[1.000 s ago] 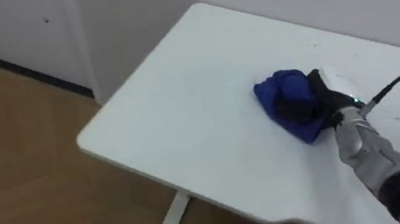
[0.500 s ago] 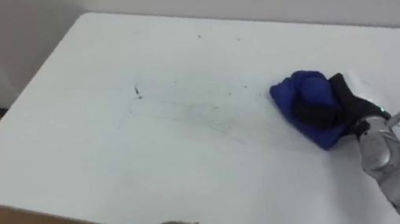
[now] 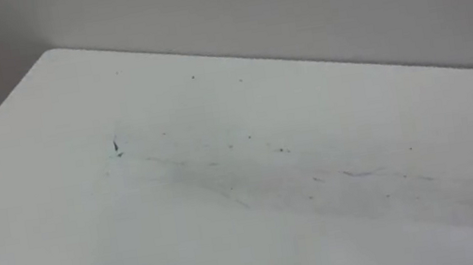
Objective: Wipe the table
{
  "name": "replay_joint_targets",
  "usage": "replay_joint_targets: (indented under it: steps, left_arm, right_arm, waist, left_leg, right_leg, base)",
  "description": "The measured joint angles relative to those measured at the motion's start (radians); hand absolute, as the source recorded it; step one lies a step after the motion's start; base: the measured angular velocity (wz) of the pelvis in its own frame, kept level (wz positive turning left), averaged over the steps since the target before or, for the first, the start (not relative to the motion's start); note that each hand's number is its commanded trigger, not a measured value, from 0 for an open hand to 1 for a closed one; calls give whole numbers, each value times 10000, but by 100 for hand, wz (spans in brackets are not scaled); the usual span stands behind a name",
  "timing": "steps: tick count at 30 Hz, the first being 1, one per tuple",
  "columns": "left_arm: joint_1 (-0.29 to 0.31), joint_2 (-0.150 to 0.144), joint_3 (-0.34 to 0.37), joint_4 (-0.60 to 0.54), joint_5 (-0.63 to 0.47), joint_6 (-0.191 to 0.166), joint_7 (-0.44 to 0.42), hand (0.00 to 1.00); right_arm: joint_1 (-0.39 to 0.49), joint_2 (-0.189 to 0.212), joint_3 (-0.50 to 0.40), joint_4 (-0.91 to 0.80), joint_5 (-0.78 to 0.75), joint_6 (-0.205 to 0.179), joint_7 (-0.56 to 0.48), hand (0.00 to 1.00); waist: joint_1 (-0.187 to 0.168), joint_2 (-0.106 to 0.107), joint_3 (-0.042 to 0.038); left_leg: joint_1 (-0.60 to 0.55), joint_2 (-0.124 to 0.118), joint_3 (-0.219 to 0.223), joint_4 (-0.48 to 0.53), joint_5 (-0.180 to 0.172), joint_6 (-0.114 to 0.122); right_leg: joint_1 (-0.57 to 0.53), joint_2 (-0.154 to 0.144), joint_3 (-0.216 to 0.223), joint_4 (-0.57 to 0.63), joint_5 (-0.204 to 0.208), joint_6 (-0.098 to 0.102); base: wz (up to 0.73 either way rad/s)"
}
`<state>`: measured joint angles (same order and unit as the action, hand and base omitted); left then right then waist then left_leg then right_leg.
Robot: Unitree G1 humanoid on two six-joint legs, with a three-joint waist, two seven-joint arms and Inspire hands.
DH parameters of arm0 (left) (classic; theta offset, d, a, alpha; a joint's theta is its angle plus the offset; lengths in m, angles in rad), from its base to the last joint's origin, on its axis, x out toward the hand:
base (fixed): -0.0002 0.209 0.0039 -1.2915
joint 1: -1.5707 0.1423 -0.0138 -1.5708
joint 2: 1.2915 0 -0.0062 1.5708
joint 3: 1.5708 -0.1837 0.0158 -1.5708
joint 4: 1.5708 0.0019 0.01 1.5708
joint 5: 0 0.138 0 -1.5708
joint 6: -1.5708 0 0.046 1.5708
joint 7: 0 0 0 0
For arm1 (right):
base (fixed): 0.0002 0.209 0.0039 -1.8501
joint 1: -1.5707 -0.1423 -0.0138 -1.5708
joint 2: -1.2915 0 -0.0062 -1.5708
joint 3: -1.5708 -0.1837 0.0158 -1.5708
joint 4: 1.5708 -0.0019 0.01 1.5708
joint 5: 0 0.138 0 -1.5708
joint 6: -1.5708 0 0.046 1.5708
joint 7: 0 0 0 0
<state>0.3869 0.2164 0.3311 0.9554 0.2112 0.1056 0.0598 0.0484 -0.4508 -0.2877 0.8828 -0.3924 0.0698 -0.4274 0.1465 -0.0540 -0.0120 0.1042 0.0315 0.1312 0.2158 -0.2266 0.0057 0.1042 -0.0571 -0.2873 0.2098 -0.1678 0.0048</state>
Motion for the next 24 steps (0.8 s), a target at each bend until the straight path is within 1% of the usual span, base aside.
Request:
replay_joint_targets:
  steps: [1,2,3,4,5,6,7,8,9,10,11,12,13,14,15,16,17,18,19,20,21,22,23,24]
  left_arm:
    - [-320,-41,-235,247,-6,-9,-99,0]
    - [-671,-35,-430,508,-7,10,-210,0]
    - [-868,-27,-478,604,-7,28,-253,0]
    - [-1292,-28,-665,747,2,44,-325,0]
    - [-1636,-76,-883,657,71,10,-416,0]
    - [-1727,-79,-1034,547,143,-11,-446,0]
    - [-1747,-80,-1204,399,212,-21,-478,0]
    - [-1586,-52,-1192,305,170,74,-484,0]
    - [-1388,-29,-1164,218,143,155,-484,0]
    - [-968,-8,-1041,51,150,343,-482,0]
    - [-511,-17,-913,-9,174,535,-474,0]
    - [-346,-16,-908,-9,174,619,-477,0]
    - [-60,-17,-870,-9,209,671,-511,0]
    - [57,-18,-724,-9,260,660,-530,0]
    - [103,-24,-590,-7,302,622,-543,0]
    - [187,-37,-331,-11,500,491,-569,0]
    - [359,-136,-140,-8,557,431,-591,0]
    - [476,-162,-118,-7,556,431,-617,0]
    - [571,-149,-94,-9,553,425,-640,0]
    - [550,-99,-42,-63,550,327,-625,0]
    - [543,-64,-36,-92,554,228,-621,0]
    - [430,-18,-39,-213,584,-20,-620,0]
    - [252,-16,-99,-348,642,-220,-621,0]
    - [145,-26,-168,-378,644,-293,-627,0]
  right_arm:
    - [-494,291,1020,-1106,-696,541,311,100]
    - [-1235,699,2493,-2047,-1458,733,686,100]
    - [-1759,959,3262,-2342,-1828,746,901,100]
    - [-2758,1407,4525,-2780,-2470,705,1395,100]
    - [-3651,1754,5234,-3055,-3054,500,1842,100]
    - [-4069,1831,5451,-3127,-3247,328,1975,100]
    - [-4844,1850,5735,-3112,-3354,80,2162,100]
    - [-5403,1840,5773,-3090,-3466,72,2266,100]
    - [-5595,1827,5760,-3046,-3432,73,2272,100]
    - [-5685,1685,5676,-3034,-3301,69,2269,100]
    - [-5518,1471,5416,-2957,-3135,49,2239,100]
    - [-5302,1325,5296,-2817,-3074,42,2163,100]
    - [-4839,1070,4945,-2300,-3127,-61,2035,100]
    - [-4063,880,4414,-1766,-3134,-129,1930,100]
    - [-3626,864,4082,-1442,-3157,-144,1897,100]
    - [-2613,867,3370,-1008,-3201,-151,1857,100]
    - [-1684,1048,2379,-1379,-2572,-766,1350,100]
    - [-1400,1036,2251,-1425,-2463,-1005,1236,100]
    - [-1128,1022,2061,-1330,-2129,-1340,1105,100]
    - [-820,1023,1853,-1295,-1992,-1499,984,100]
    - [-718,1015,1781,-1252,-1983,-1574,923,100]
    - [-646,1003,1726,-1104,-1984,-1644,859,100]
    - [-645,999,1679,-979,-1992,-1645,791,100]
    - [-642,999,1667,-933,-1992,-1645,772,100]
  waist:
    - [322,61,38]
    - [567,120,74]
    - [598,187,67]
    - [656,199,89]
    - [828,176,209]
    - [926,153,250]
    - [1324,119,259]
    - [1611,79,235]
    - [1660,42,220]
    - [1661,-26,194]
    - [1659,-77,168]
    - [1654,-93,182]
    - [1564,-105,183]
    - [1440,-120,178]
    - [1385,-132,172]
    - [1376,-160,153]
    - [1282,-135,141]
    - [1136,-54,157]
    - [740,33,157]
    - [419,52,89]
    - [315,44,73]
    - [179,59,-16]
    - [102,91,-19]
    - [47,125,-15]
  left_leg:
    - [-9,72,5,44,-51,-37]
    - [-69,138,-75,129,-87,-74]
    - [-114,174,-101,173,-103,-104]
    - [-285,184,-260,242,-61,-193]
    - [-397,150,-489,229,62,-229]
    - [-465,119,-611,216,118,-233]
    - [-565,84,-807,148,222,-253]
    - [-608,50,-1039,121,290,-215]
    - [-634,21,-1185,102,303,-214]
    - [-605,-83,-1519,66,349,-190]
    - [-562,-159,-1666,54,376,-150]
    - [-541,-201,-1692,53,386,-132]
    - [-513,-297,-1748,60,410,-90]
    - [-478,-365,-1741,39,450,-24]
    - [-437,-394,-1715,-7,467,5]
    - [-373,-442,-1610,-110,488,39]
    - [-290,-459,-1532,-171,487,42]
    - [-242,-474,-1466,-176,487,42]
    - [-155,-512,-1383,-164,485,43]
    - [-82,-602,-1365,-190,484,44]
    - [-37,-608,-1343,-198,481,48]
    - [-7,-613,-1335,-196,448,98]
    - [59,-607,-1318,-192,407,156]
    - [92,-604,-1312,-186,372,199]
  right_leg:
    - [-246,82,105,150,89,-99]
    - [-415,142,70,173,203,-203]
    - [-462,147,65,158,229,-231]
    - [-533,185,-60,100,208,-196]
    - [-586,216,-182,105,182,-230]
    - [-651,223,-167,131,146,-229]
    - [-736,203,-315,78,131,-231]
    - [-680,182,-569,-49,131,-240]
    - [-620,157,-725,-91,155,-279]
    - [-445,124,-821,-142,149,-278]
    - [-257,48,-1030,-216,87,-177]
    - [-141,20,-1059,-266,65,-140]
    - [31,-83,-1093,-268,22,-57]
    - [202,-161,-1064,-254,-3,-11]
    - [255,-210,-991,-240,-40,52]
    - [319,-302,-822,-201,-106,160]
    - [357,-358,-670,-223,-145,224]
    - [419,-370,-703,-246,-139,233]
    - [579,-396,-766,-354,-127,253]
    - [686,-413,-743,-399,-132,271]
    - [727,-420,-730,-389,-152,304]
    - [756,-422,-726,-395,-182,353]
    - [801,-411,-712,-398,-196,376]
    - [854,-408,-721,-398,-199,381]
  base:
    - [-128]
    - [-115]
    - [-56]
    - [19]
    - [45]
    - [65]
    - [64]
    - [67]
    - [77]
    - [86]
    - [85]
    - [84]
    - [96]
    - [99]
    - [84]
    - [30]
    - [0]
    - [-24]
    - [-8]
    - [5]
    - [0]
    - [-14]
    - [-15]
    - [-6]
